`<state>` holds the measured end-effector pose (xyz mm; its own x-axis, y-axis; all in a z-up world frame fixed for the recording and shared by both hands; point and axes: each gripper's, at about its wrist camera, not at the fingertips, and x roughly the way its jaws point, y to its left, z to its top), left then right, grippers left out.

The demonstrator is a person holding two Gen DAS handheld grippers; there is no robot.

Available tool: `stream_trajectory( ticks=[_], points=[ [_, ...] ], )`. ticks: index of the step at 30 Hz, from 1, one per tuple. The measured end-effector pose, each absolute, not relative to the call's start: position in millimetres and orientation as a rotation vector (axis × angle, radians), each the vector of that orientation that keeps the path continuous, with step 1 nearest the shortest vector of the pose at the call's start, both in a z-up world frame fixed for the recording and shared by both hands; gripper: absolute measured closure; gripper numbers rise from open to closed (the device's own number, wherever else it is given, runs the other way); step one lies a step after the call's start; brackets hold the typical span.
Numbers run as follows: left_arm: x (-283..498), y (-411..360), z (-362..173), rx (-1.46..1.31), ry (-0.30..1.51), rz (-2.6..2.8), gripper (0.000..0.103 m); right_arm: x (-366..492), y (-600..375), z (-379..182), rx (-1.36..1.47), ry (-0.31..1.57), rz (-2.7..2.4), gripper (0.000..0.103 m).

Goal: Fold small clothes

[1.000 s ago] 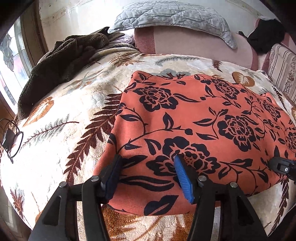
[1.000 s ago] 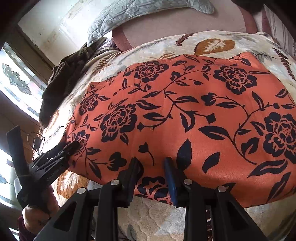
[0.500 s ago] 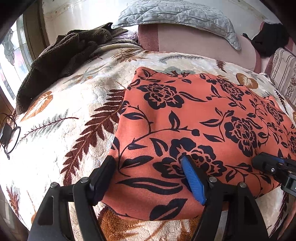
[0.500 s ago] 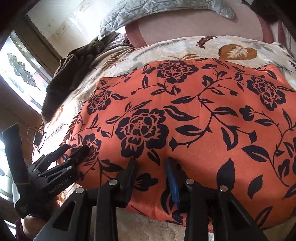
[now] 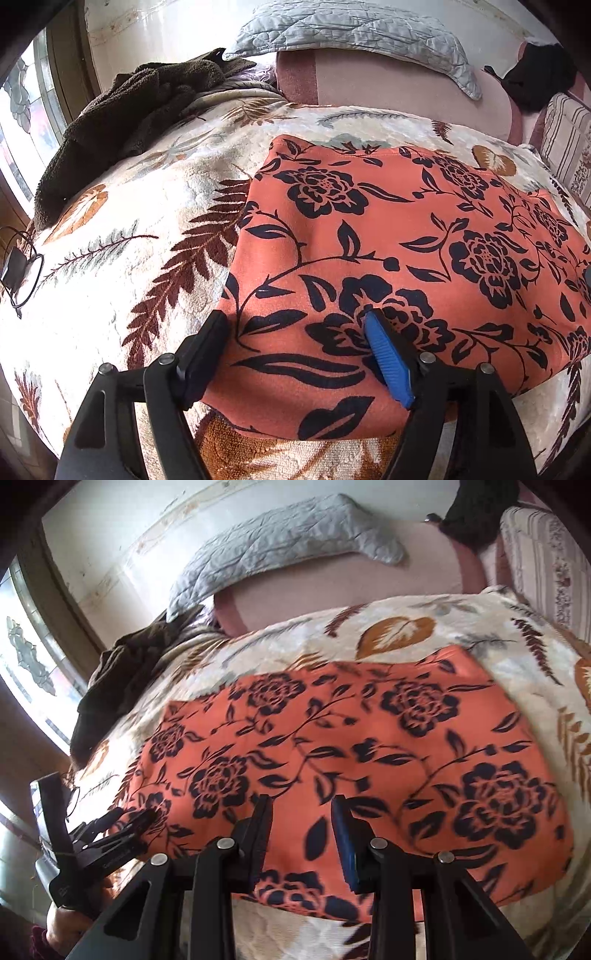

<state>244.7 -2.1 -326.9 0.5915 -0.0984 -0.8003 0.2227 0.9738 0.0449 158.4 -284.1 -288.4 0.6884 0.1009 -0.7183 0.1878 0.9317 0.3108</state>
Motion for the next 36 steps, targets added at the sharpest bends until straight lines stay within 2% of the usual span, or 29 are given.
stream_trajectory(
  ticks=[3,6,10,15,16,17,19,21,24,27,32,36],
  points=[
    [244.1,-1.9,-326.7,0.144,0.918,-0.186,0.025,155.2,-306.9,-296.8,0.404,0.857,-0.116,0.067],
    [244.8,-2.6,-326.9,0.149,0.915,-0.183,0.025,163.3,-317.2,-329.0,0.417,0.983,-0.141,0.066],
    [245.8,-3.2,-327.4,0.147,0.914,-0.174,0.023,165.1,-310.2,-326.9,0.330,0.964,-0.139,0.064],
    [245.7,-3.9,-328.8,0.147,0.906,-0.165,0.021,162.3,-313.9,-326.8,0.355,0.958,-0.132,0.063],
    [245.7,-3.2,-329.2,0.145,0.904,-0.161,0.019,162.1,-314.8,-326.7,0.362,0.957,-0.126,0.062],
    [246.3,-1.6,-330.2,0.142,0.904,-0.143,0.010,165.0,-311.3,-328.9,0.365,0.956,-0.120,0.059],
    [250.1,9.6,-336.4,0.072,0.933,-0.105,0.000,168.5,-307.4,-330.4,0.361,0.957,-0.108,0.053],
    [253.2,23.3,-341.4,-0.051,0.961,-0.123,0.000,170.9,-303.2,-330.3,0.348,0.957,-0.095,0.044],
    [248.2,14.4,-338.0,0.029,0.933,-0.110,0.000,172.6,-296.5,-330.4,0.309,0.956,-0.092,0.039],
    [249.2,14.4,-329.2,0.031,0.963,-0.105,0.000,173.1,-294.9,-330.1,0.295,0.955,-0.098,0.039],
    [241.4,9.3,-303.4,0.123,0.839,-0.071,0.000,171.6,-298.3,-326.5,0.324,0.941,-0.100,0.039],
    [234.3,3.7,-284.5,0.116,0.764,-0.104,0.000,161.6,-309.8,-305.6,0.354,0.832,-0.112,0.041]
  ],
)
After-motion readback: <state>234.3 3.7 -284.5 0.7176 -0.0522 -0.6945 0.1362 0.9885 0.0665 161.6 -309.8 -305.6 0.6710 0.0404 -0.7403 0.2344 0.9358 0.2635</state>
